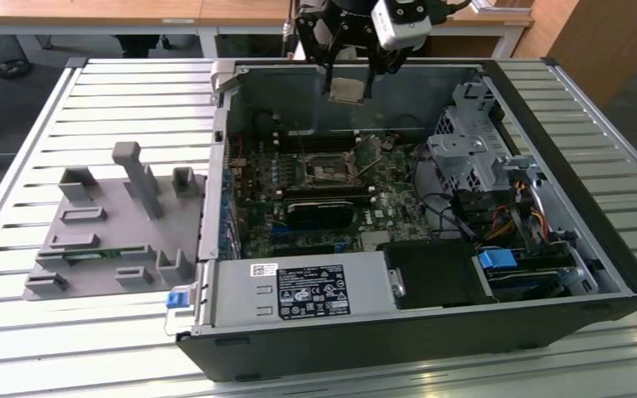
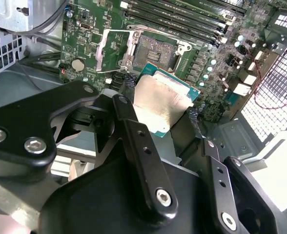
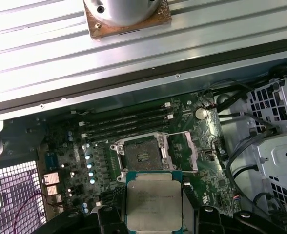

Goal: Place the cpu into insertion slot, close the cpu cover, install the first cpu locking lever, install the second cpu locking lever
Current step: 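Place the cpu into insertion slot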

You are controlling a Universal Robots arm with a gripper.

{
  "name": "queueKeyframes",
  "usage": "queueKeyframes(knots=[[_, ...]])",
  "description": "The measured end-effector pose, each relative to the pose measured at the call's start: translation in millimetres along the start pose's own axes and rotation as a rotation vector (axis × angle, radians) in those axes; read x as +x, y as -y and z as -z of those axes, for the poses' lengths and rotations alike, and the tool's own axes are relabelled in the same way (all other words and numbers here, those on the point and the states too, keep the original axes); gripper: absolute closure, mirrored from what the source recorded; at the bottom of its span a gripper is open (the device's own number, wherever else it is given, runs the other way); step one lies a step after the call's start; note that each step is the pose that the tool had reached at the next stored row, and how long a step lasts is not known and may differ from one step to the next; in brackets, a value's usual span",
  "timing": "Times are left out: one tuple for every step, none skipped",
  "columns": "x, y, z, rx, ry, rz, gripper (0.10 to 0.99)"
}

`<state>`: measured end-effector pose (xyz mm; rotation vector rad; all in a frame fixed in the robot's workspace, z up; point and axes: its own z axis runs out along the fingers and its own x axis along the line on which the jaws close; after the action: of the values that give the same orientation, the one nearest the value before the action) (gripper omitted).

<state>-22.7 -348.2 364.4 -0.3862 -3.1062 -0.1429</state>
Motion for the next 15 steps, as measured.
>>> queueKeyframes(knots=[[0.0,0.0,0.0,0.000,0.0003,-0.003,0.541],[0.0,0.0,0.0,0.000,0.0005,-0.005,0.541],[0.0,0.0,0.0,0.000,0.0007,-0.008,0.541],[0.0,0.0,0.0,0.000,0.0010,-0.011,0.541],[0.0,0.0,0.0,0.000,0.0012,-0.013,0.541],[0.0,0.0,0.0,0.000,0.0014,-0.015,0.541],[0.0,0.0,0.0,0.000,0.0016,-0.018,0.541],[0.0,0.0,0.0,0.000,0.0018,-0.020,0.541],[0.0,0.0,0.0,0.000,0.0020,-0.022,0.541],[0.0,0.0,0.0,0.000,0.0022,-0.025,0.541],[0.0,0.0,0.0,0.000,0.0024,-0.027,0.541],[0.0,0.0,0.0,-0.001,0.0027,-0.030,0.541],[0.0,0.0,0.0,-0.001,0.0029,-0.033,0.541],[0.0,0.0,0.0,-0.001,0.0032,-0.035,0.541],[0.0,0.0,0.0,-0.001,0.0034,-0.038,0.541]])
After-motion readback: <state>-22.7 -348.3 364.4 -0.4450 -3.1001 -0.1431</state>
